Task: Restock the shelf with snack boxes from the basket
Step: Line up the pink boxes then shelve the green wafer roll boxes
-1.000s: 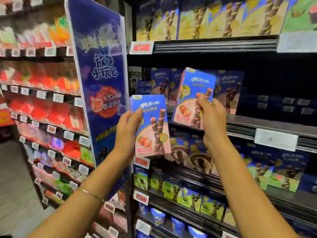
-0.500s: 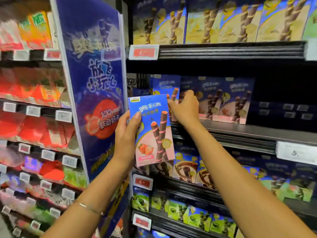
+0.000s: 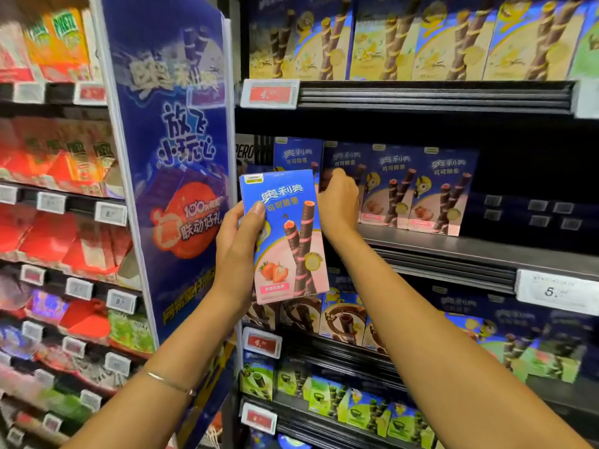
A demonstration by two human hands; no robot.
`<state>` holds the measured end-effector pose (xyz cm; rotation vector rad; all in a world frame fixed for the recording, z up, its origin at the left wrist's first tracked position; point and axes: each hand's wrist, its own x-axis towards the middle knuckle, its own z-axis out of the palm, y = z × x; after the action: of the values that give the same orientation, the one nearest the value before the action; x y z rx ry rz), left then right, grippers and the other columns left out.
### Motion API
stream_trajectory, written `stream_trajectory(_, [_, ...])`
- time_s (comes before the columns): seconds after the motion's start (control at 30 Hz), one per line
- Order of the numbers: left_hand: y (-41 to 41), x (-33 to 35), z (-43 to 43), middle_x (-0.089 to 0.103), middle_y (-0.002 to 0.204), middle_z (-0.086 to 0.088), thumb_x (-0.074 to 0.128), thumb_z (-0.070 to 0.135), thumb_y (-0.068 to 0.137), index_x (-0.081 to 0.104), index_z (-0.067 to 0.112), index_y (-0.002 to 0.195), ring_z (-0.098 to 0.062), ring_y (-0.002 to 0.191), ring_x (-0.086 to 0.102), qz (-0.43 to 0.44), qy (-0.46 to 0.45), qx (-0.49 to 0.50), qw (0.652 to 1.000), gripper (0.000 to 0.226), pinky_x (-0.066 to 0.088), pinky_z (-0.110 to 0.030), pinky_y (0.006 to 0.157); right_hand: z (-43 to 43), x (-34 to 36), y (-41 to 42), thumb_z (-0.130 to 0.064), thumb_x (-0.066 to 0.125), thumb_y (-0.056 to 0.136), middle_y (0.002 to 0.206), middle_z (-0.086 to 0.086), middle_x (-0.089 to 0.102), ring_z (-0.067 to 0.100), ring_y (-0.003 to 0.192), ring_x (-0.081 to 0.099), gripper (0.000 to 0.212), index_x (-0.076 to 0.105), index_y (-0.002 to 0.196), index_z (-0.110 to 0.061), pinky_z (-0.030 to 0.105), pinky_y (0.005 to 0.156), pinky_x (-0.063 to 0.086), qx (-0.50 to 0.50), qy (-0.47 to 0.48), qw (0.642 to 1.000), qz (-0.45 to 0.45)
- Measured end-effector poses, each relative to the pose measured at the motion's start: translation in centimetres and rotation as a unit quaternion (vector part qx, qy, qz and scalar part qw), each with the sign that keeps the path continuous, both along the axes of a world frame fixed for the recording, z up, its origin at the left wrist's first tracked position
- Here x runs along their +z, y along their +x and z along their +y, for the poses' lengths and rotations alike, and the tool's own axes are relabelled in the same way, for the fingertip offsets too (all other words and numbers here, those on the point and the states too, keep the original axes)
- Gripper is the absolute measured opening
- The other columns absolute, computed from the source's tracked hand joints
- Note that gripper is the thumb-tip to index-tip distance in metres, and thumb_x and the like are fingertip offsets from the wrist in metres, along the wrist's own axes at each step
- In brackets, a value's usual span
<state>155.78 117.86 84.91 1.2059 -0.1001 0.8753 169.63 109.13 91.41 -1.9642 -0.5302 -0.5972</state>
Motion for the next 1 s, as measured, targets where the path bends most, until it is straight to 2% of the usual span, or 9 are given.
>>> stream_trajectory(0.17, [0.2, -0.1, 0.0, 0.080, 0.098, -0.003, 0.073, 0.054, 0.080, 0.059, 0.011, 0.111, -0.018, 0.081, 0.077, -0.003, -0.014, -0.004, 1.000, 0.055, 0.061, -0.030, 0.069, 0.4, 0.2, 0.0, -0.026, 0.067, 0.094, 0.118, 0.017, 0.058, 0.024, 0.088, 0.047, 0.029, 0.052, 0.107, -0.005, 0.038, 0.069, 0.036, 0.004, -0.005, 1.000, 0.007])
stream_trajectory(0.27, [0.2, -0.2, -0.1, 0.080, 0.100, -0.006, 0.072, 0.055, 0.081, 0.059, 0.008, 0.115, -0.019, 0.083, 0.077, 0.005, -0.011, -0.001, 1.000, 0.059, 0.061, -0.032, 0.070, 0.6, 0.2, 0.1, -0.027, 0.067, 0.095, 0.116, 0.016, 0.057, 0.025, 0.090, 0.051, 0.027, 0.050, 0.104, -0.008, 0.037, 0.070, 0.038, 0.006, -0.006, 1.000, 0.006])
stream_trajectory(0.33, [0.3, -0.3, 0.0, 0.080, 0.098, -0.004, 0.071, 0.051, 0.087, 0.060, 0.011, 0.109, -0.019, 0.081, 0.077, 0.010, 0.000, 0.004, 1.000, 0.047, 0.061, -0.031, 0.070, 0.7, 0.2, 0.2, -0.028, 0.068, 0.095, 0.116, 0.015, 0.057, 0.022, 0.089, 0.050, 0.030, 0.052, 0.108, -0.006, 0.036, 0.071, 0.039, 0.006, -0.007, 1.000, 0.005])
stream_trajectory(0.4, [0.4, -0.4, 0.1, 0.080, 0.097, -0.003, 0.066, 0.045, 0.093, 0.060, 0.012, 0.110, -0.018, 0.081, 0.077, 0.015, 0.001, 0.002, 1.000, 0.037, 0.061, -0.031, 0.069, 0.9, 0.1, 0.3, -0.027, 0.067, 0.095, 0.116, 0.015, 0.057, 0.021, 0.088, 0.049, 0.027, 0.049, 0.104, -0.009, 0.036, 0.070, 0.040, 0.007, -0.007, 1.000, 0.002])
stream_trajectory(0.47, [0.4, -0.4, 0.1, 0.080, 0.099, -0.004, 0.063, 0.042, 0.094, 0.059, 0.008, 0.116, -0.019, 0.082, 0.077, 0.018, 0.000, 0.000, 1.000, 0.041, 0.062, -0.032, 0.071, 1.0, 0.0, 0.4, -0.026, 0.067, 0.095, 0.115, 0.015, 0.058, 0.021, 0.087, 0.050, 0.028, 0.043, 0.100, -0.012, 0.035, 0.069, 0.039, 0.009, -0.002, 1.000, 0.002])
stream_trajectory(0.63, [0.3, -0.3, 0.2, 0.079, 0.103, -0.009, 0.063, 0.044, 0.094, 0.059, 0.003, 0.127, -0.022, 0.084, 0.077, 0.020, 0.006, 0.002, 1.000, 0.052, 0.061, -0.038, 0.076, 1.1, 0.1, 0.6, -0.024, 0.068, 0.095, 0.114, 0.015, 0.057, 0.021, 0.087, 0.052, 0.030, 0.041, 0.099, -0.013, 0.034, 0.068, 0.040, 0.006, 0.002, 1.000, 0.004])
stream_trajectory(0.83, [0.5, -0.4, 0.5, 0.081, 0.100, -0.005, 0.063, 0.044, 0.094, 0.060, 0.008, 0.116, -0.019, 0.082, 0.079, 0.022, 0.012, -0.006, 1.000, 0.042, 0.063, -0.031, 0.070, 1.2, 0.0, 0.7, -0.026, 0.068, 0.095, 0.114, 0.014, 0.057, 0.021, 0.087, 0.051, 0.030, 0.041, 0.099, -0.013, 0.034, 0.068, 0.039, 0.003, 0.006, 1.000, 0.007])
stream_trajectory(1.0, [0.6, -0.3, 0.4, 0.081, 0.101, -0.006, 0.063, 0.045, 0.094, 0.062, 0.013, 0.112, -0.019, 0.083, 0.079, 0.026, 0.014, -0.008, 1.000, 0.037, 0.064, -0.032, 0.071, 0.9, -0.1, 0.7, -0.025, 0.070, 0.094, 0.116, 0.015, 0.057, 0.019, 0.087, 0.051, 0.030, 0.045, 0.103, -0.010, 0.032, 0.069, 0.040, 0.000, 0.004, 1.000, 0.008])
